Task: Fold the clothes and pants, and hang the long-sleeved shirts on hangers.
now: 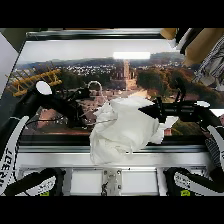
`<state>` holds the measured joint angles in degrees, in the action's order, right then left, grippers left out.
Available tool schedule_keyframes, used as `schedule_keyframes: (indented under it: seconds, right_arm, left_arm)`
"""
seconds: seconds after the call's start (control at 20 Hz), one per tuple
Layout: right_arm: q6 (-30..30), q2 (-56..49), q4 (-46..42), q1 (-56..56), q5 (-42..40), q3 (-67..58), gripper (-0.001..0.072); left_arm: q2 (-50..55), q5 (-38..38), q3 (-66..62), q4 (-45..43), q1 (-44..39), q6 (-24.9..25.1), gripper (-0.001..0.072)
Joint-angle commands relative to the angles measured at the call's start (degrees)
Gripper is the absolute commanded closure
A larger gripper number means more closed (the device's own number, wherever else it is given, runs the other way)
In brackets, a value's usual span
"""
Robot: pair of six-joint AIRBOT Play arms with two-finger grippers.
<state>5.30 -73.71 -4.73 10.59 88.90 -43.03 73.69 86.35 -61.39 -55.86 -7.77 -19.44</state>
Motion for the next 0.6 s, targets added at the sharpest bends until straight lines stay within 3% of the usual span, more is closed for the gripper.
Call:
schedule_keyframes:
  seconds: [0.0, 0.3, 0.55]
  right_arm:
    - [-1.1, 0.0, 0.5, 0.0, -1.2, 0.0, 0.0703]
    - [-2.4, 0.0, 1.0, 0.0, -2.1, 0.0, 0.0703]
    - [-2.3, 0.8, 6.1, 0.0, -2.1, -0.1, 0.0703]
  left_arm:
    - [-3.5, 0.3, 0.0, 0.1, 3.0, -5.2, 0.0299]
    - [-7.3, -1.6, 0.0, -0.1, 3.7, -9.9, 0.0301]
    - [-13.6, -14.8, 0.0, -0.2, 3.7, -22.6, 0.0301]
